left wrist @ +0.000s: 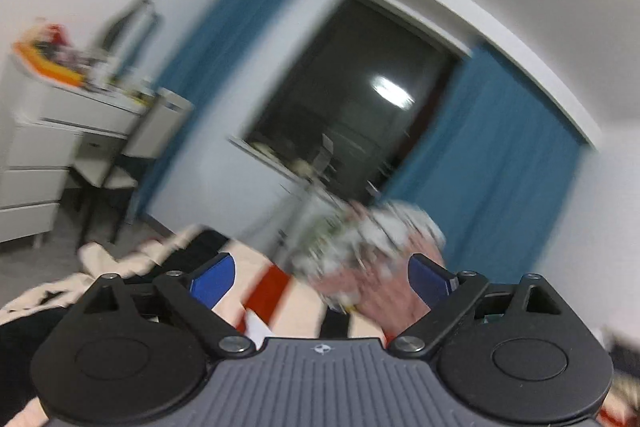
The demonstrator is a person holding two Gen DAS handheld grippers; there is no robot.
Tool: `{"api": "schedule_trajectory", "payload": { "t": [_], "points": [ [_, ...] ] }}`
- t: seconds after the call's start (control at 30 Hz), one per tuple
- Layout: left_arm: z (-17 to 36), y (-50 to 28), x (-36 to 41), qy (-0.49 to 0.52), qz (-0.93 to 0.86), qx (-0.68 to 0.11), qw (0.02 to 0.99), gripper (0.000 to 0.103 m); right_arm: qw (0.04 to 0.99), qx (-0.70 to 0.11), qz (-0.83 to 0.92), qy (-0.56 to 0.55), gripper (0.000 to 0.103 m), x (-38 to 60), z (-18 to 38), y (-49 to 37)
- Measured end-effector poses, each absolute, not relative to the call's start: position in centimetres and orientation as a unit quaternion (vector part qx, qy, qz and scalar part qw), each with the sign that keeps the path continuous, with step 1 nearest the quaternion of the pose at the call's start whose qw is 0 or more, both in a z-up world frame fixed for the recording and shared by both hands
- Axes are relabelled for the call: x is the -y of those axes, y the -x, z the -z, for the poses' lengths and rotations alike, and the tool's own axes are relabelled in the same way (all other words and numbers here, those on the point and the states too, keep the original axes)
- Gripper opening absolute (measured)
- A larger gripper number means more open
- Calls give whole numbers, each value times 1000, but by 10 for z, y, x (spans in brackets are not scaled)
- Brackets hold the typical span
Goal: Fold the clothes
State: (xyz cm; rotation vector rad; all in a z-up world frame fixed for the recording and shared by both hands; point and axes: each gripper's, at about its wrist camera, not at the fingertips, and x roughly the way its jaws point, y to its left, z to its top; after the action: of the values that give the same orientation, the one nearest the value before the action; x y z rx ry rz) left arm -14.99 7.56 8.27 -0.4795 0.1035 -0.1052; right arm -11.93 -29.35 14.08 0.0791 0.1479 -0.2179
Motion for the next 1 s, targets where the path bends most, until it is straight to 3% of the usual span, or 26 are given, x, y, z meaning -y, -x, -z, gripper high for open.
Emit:
{"api": "schedule_trajectory", "payload": {
  "t": [0.17,0.4,0.8,1.0],
  "points": [
    [-38,157,-16,150,165,-120,967,96,994,-68,83,-34,87,295,-129,121],
    [1,176,85,16,259,-116,959,99,996,-52,62,-41,87,302,-101,127],
    [66,144,107,91,77,-114,986,98,993,23,74,-93,87,347,-42,144],
    [70,140,109,35,63,-159,985,99,984,32,97,-147,87,367,-32,141]
  ]
}}
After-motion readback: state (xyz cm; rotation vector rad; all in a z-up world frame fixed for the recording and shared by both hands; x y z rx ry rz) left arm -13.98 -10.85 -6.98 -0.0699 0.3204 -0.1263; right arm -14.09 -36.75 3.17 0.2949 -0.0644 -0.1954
